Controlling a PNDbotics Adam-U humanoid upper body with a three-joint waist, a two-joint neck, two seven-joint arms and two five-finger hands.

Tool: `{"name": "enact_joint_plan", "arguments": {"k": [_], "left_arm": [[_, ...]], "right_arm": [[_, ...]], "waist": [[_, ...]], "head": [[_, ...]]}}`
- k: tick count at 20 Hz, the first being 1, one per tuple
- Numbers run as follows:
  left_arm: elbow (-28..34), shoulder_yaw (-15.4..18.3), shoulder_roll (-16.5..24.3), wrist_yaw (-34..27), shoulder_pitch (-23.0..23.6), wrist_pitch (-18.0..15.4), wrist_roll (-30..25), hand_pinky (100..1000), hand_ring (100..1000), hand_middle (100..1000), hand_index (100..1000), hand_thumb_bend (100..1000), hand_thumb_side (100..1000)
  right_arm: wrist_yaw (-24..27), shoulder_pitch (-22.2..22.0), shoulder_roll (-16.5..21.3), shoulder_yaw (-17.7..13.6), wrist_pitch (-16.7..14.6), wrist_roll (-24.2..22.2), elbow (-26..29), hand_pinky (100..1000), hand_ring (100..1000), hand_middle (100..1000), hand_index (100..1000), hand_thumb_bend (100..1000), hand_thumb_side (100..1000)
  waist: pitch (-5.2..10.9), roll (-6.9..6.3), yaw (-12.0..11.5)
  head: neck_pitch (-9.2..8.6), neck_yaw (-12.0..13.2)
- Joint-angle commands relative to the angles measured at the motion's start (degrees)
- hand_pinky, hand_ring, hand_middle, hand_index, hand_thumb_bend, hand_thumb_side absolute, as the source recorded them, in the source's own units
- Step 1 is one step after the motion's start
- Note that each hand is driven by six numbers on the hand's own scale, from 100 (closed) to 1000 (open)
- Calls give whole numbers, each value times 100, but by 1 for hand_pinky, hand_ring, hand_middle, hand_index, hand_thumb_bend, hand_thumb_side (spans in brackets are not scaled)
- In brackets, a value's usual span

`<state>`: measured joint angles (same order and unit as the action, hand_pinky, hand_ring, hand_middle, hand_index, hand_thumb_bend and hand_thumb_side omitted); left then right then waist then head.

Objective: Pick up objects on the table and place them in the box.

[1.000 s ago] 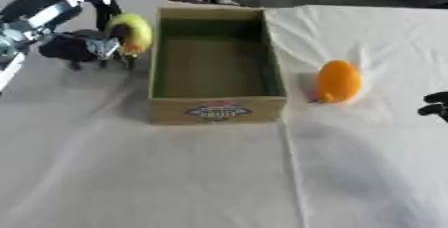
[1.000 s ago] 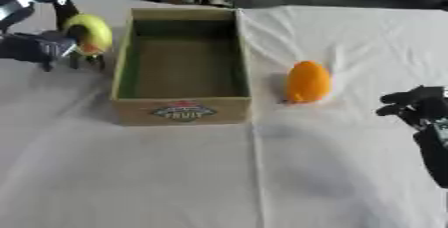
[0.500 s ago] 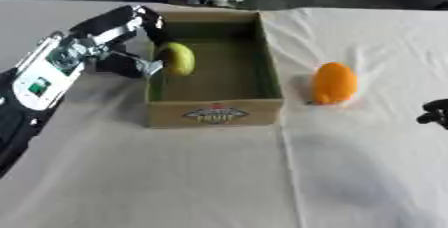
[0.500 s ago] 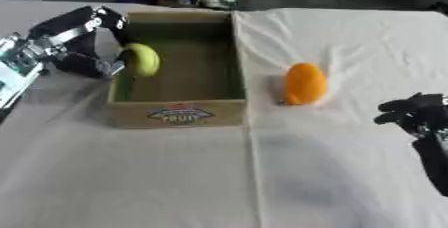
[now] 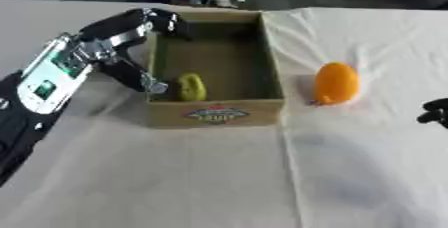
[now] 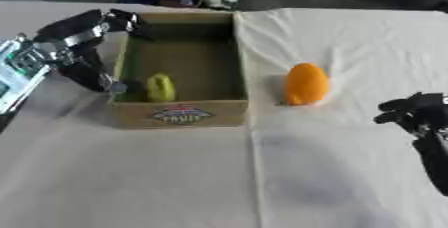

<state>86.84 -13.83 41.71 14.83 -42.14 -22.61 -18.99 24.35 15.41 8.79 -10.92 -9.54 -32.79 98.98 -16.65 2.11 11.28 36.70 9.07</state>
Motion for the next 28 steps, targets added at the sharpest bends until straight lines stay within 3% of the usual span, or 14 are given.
{"name": "enact_joint_plan", "arguments": {"k": [1, 5, 10, 14, 20, 28], "left_arm": [[580, 456, 553, -340, 76, 244, 376, 724, 691, 670, 790, 413, 185], [861, 963, 1081, -351, 542, 585, 880, 724, 689, 667, 791, 381, 216], [390, 1307, 1543, 441, 1073, 732, 1171, 731, 697, 676, 792, 382, 316], [-187, 1365, 1657, 1101, 1288, 643, 1161, 739, 713, 694, 797, 406, 374], [-1127, 1244, 1555, 1825, 1190, 393, 1185, 749, 742, 734, 806, 464, 443], [-1662, 1007, 1247, 2075, 911, 16, 1001, 757, 762, 770, 816, 453, 451]], "right_arm": [[6, 66, 118, -52, -4, 14, 59, 616, 685, 524, 642, 100, 414], [-15, 75, 159, -79, -7, 48, 59, 616, 685, 524, 642, 100, 413], [-33, 83, 194, -101, -16, 78, 60, 616, 685, 524, 642, 100, 412], [-38, 92, 198, -103, -13, 87, 63, 616, 685, 524, 642, 100, 412], [-36, 79, 187, -97, -22, 77, 58, 616, 686, 525, 642, 100, 412], [-47, 74, 143, -77, -13, 53, 48, 617, 686, 525, 642, 100, 415]], "waist": [[97, -28, -30], [94, -71, -75], [87, -112, -79], [78, -120, -86], [80, -101, -69], [65, -79, -31]], "head": [[-89, 27], [-116, 47], [-153, 73], [-151, 27], [-148, 17], [-133, 55]]}}
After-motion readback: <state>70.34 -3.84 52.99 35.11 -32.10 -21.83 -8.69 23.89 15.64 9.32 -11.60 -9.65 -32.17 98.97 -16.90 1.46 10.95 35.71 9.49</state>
